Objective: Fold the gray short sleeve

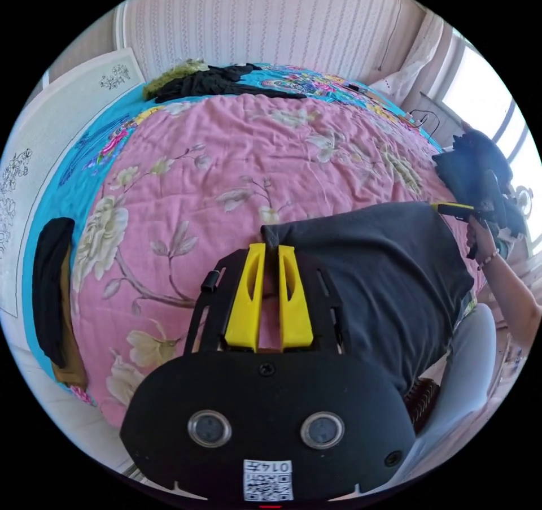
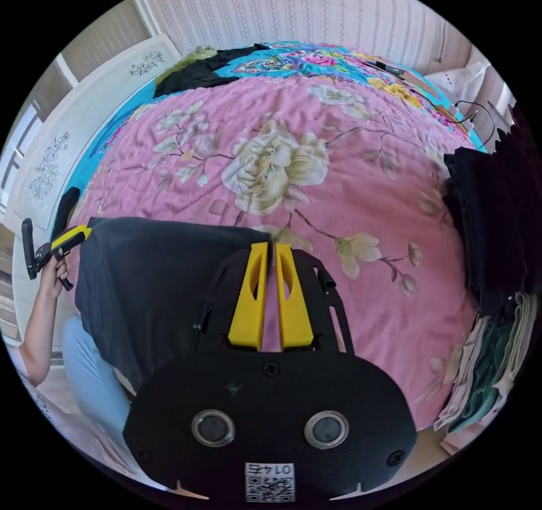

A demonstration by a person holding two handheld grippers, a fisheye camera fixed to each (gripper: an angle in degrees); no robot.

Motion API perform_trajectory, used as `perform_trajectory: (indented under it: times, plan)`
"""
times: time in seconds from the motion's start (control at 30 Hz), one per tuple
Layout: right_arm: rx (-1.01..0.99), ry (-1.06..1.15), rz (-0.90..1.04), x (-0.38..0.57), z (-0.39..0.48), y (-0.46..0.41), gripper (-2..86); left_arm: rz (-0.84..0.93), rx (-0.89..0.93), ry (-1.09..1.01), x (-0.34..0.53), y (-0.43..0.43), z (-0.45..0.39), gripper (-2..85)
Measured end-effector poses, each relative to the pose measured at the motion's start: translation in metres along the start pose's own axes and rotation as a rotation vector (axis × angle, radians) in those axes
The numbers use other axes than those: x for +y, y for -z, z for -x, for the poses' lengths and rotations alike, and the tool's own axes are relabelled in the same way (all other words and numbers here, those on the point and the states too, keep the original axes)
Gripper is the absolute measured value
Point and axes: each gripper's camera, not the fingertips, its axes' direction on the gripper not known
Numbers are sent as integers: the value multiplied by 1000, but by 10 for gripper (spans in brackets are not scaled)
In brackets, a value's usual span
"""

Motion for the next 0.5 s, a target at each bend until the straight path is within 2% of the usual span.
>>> perform_trajectory:
  times: [0.1,0.17,0.3,0.37,0.43,0.5]
  plan:
    - [-26,25,-80,31,6,40,-2,-85,5,-25,29,41,-11,1]
    - [-160,152,-104,74,31,61,-3,-124,73,-134,63,69,-45,-2]
    - [-216,197,-3,138,64,56,-4,-28,229,-223,119,63,-104,-6]
    - [-42,193,116,164,72,32,-4,99,158,-227,151,37,-120,-9]
    - [31,230,151,177,73,18,-5,183,107,-234,170,18,-117,-9]
    - [36,254,115,184,74,14,-6,148,121,-267,182,17,-119,-10]
